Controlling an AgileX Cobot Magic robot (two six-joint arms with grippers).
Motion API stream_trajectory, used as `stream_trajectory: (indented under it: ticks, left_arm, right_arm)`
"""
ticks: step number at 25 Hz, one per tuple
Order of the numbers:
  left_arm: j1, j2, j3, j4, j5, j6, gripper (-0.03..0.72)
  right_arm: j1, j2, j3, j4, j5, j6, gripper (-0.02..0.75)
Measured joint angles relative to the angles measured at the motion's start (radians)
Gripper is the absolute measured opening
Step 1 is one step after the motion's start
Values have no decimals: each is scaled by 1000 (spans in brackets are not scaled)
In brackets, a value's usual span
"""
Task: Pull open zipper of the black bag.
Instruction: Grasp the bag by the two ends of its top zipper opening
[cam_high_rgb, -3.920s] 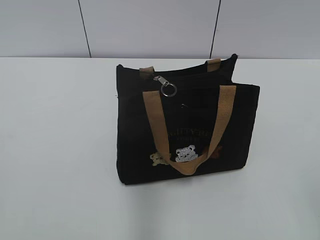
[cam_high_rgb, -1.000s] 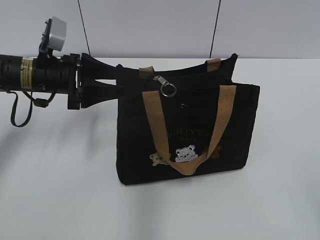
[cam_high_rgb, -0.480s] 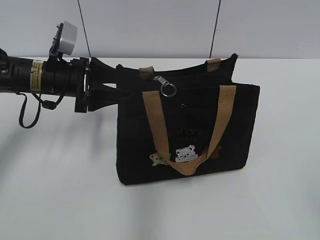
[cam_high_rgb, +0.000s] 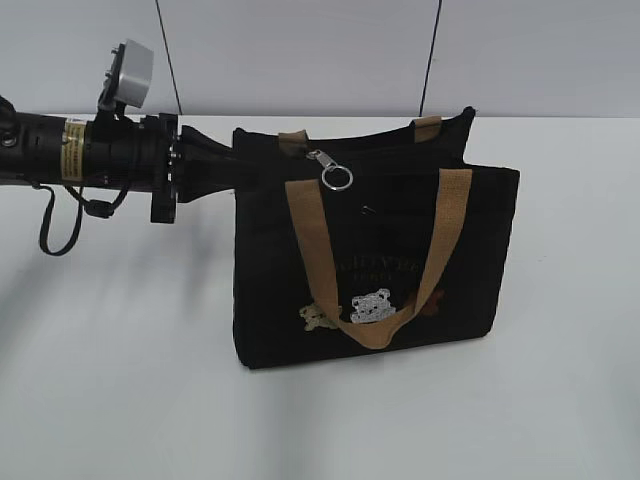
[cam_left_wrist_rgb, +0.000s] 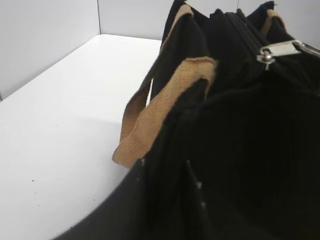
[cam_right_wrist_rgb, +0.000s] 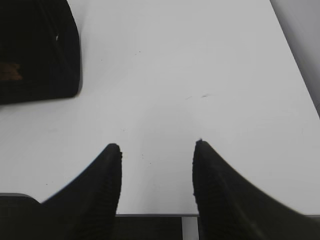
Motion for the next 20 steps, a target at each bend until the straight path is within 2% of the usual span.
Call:
stream_trajectory:
  ticks: [1,2,20]
  left_arm:
    - [0,0,0,5,0,0,43]
    - [0,0,0,6,0,0,34]
    - [0,0,-1,9,-2,0,34]
  right_arm:
    - [0,0,0,0,0,0,357]
    - [0,0,0,0,0,0,357]
    - [0,0,0,0,0,0,357]
